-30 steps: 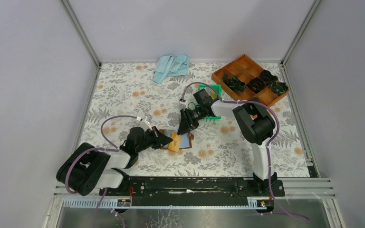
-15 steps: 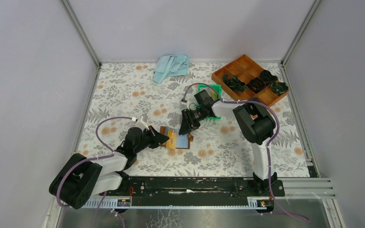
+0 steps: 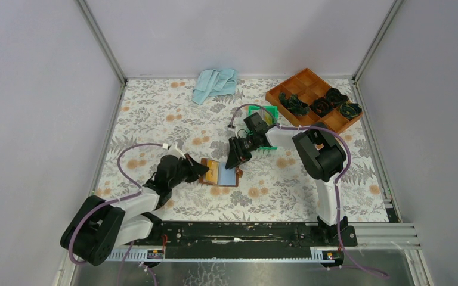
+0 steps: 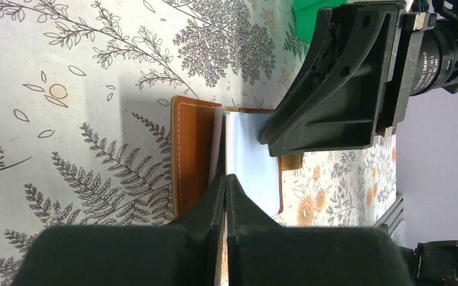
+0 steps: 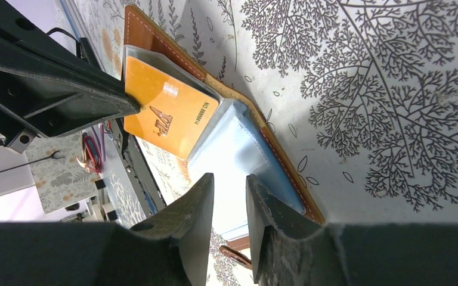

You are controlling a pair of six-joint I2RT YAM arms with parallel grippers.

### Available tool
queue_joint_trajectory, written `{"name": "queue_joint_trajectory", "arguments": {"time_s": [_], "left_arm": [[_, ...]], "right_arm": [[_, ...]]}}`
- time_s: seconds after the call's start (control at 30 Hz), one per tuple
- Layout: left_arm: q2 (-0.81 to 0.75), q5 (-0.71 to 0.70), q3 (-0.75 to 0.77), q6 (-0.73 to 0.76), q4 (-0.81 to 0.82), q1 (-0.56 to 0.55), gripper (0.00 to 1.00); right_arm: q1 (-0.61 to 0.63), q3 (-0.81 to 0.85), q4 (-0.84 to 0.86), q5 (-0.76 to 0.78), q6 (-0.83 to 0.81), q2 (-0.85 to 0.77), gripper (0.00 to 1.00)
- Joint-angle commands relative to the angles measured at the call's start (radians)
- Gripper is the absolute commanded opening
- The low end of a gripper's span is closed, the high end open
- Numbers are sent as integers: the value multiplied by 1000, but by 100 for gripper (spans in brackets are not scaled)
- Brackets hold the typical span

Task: Put the credit cards into the card holder
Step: Pick up the credit card from the storage box, then insert the credit card into the card holder.

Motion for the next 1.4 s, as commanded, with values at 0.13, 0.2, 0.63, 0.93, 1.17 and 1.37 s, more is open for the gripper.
{"name": "queue_joint_trajectory", "arguments": {"time_s": [0.13, 0.2, 0.63, 0.93, 1.17, 1.37], "left_arm": [[43, -30, 26, 27, 19, 17, 0], [53, -24, 23, 21, 36, 18, 0], [43, -23, -28, -17, 103, 22, 0], [-20, -18, -49, -41, 98, 38, 0], [-1, 19, -51, -60, 131, 43, 0], [48, 58, -56, -76, 193, 44, 0]], "right_arm": [[-6, -1, -15, 39, -25, -44, 33], [-5, -2, -15, 39, -26, -43, 33], [-6, -7, -6, 37, -23, -38, 32], [-6, -10, -3, 38, -25, -33, 32], [-5, -9, -1, 39, -26, -32, 31], [-5, -10, -6, 46, -29, -35, 30]]}}
